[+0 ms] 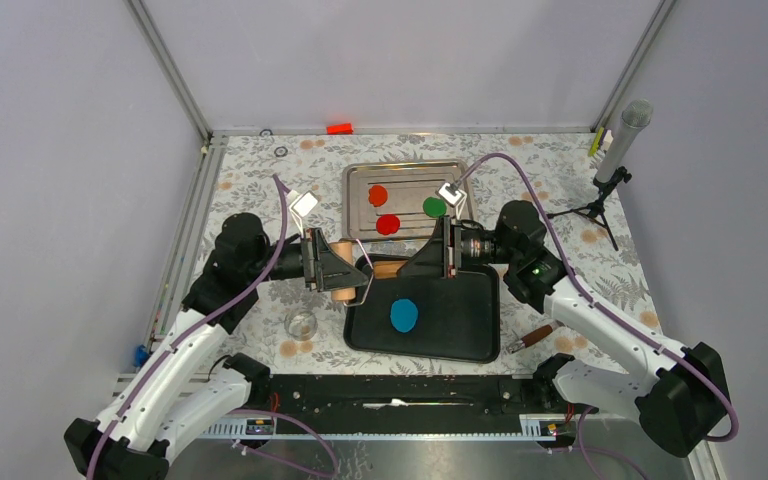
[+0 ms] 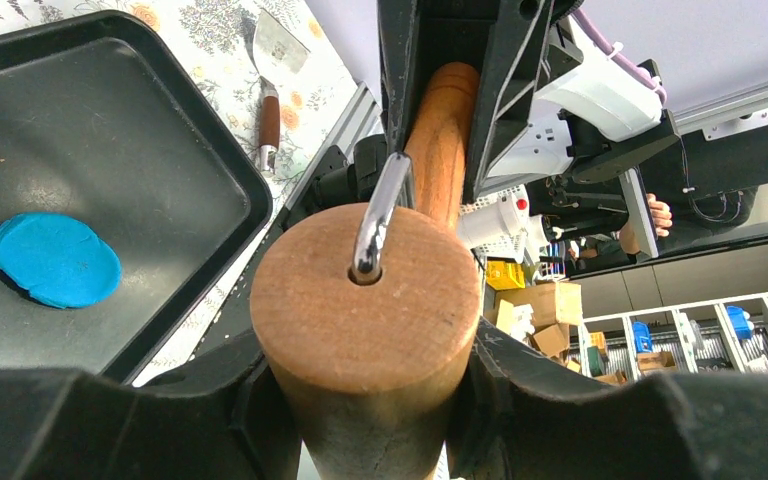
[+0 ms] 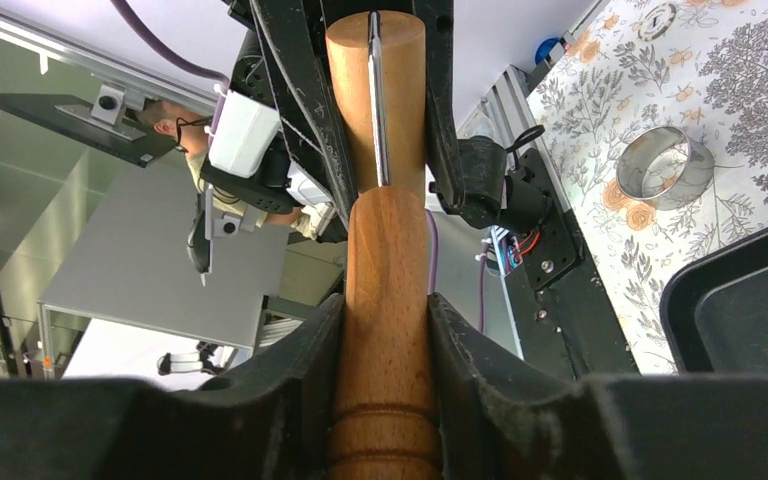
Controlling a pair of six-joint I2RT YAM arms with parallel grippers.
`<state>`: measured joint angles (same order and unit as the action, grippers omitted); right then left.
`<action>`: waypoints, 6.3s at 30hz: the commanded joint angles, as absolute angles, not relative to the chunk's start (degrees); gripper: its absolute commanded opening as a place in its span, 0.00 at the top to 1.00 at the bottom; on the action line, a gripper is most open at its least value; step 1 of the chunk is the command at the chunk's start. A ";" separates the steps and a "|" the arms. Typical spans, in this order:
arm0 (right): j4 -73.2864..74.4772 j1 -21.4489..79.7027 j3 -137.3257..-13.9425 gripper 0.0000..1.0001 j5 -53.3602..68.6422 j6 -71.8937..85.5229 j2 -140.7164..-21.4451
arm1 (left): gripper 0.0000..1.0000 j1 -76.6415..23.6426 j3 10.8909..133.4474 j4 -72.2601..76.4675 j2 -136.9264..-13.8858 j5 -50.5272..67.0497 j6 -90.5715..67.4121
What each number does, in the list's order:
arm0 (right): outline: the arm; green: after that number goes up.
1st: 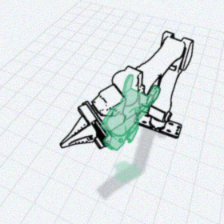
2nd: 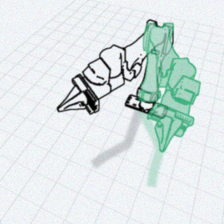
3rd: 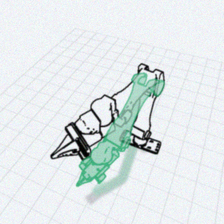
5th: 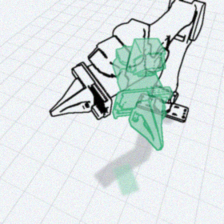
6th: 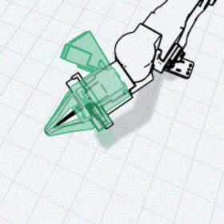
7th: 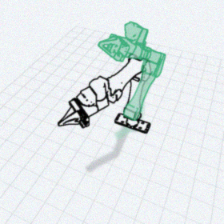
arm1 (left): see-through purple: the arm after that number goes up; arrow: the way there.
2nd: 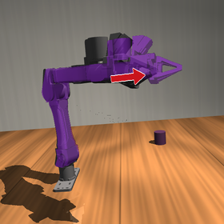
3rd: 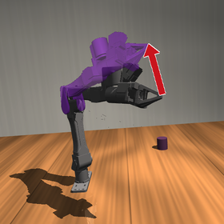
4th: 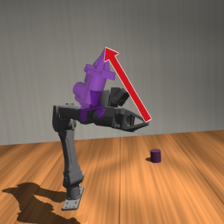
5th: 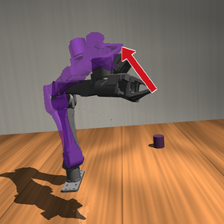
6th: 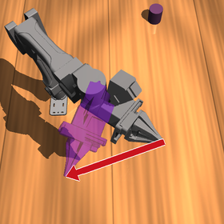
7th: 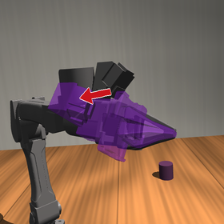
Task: Roll out the dumpling wrappers from the dough
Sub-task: Flatten out the dough on the work surface.
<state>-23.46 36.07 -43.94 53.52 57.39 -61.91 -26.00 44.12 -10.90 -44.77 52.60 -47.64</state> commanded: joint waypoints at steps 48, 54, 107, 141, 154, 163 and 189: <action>27.28 34.76 -47.70 1.00 30.32 53.93 -67.23 | 0.13 -29.24 35.50 -26.54 -55.26 15.64 -45.59; 26.76 34.19 -46.67 1.00 25.40 56.44 -66.47 | 0.19 -31.14 36.17 -25.55 -61.32 10.61 -44.21; 30.89 35.27 -35.51 1.00 0.56 55.15 -68.84 | 1.00 -36.25 32.42 -17.31 -74.51 3.54 -48.51; 41.90 41.19 -33.63 1.00 -11.24 54.38 -63.78 | 1.00 -35.86 33.22 -17.49 -72.94 4.74 -49.92; 43.59 41.21 -33.64 1.00 -0.75 51.72 -62.81 | 1.00 -35.42 34.52 -17.96 -73.36 4.97 -49.37; 37.71 41.16 -36.61 1.00 1.04 50.65 -73.20 | 1.00 -35.33 34.58 -18.89 -72.59 5.03 -49.15; 47.66 40.88 -33.46 1.00 -0.48 51.36 -64.83 | 1.00 -34.83 34.39 -19.51 -70.17 4.40 -49.04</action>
<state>20.56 40.73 -38.83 9.04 56.62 -65.80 -35.79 33.26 -20.64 -72.42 6.15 -48.47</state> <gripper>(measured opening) 0.391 0.045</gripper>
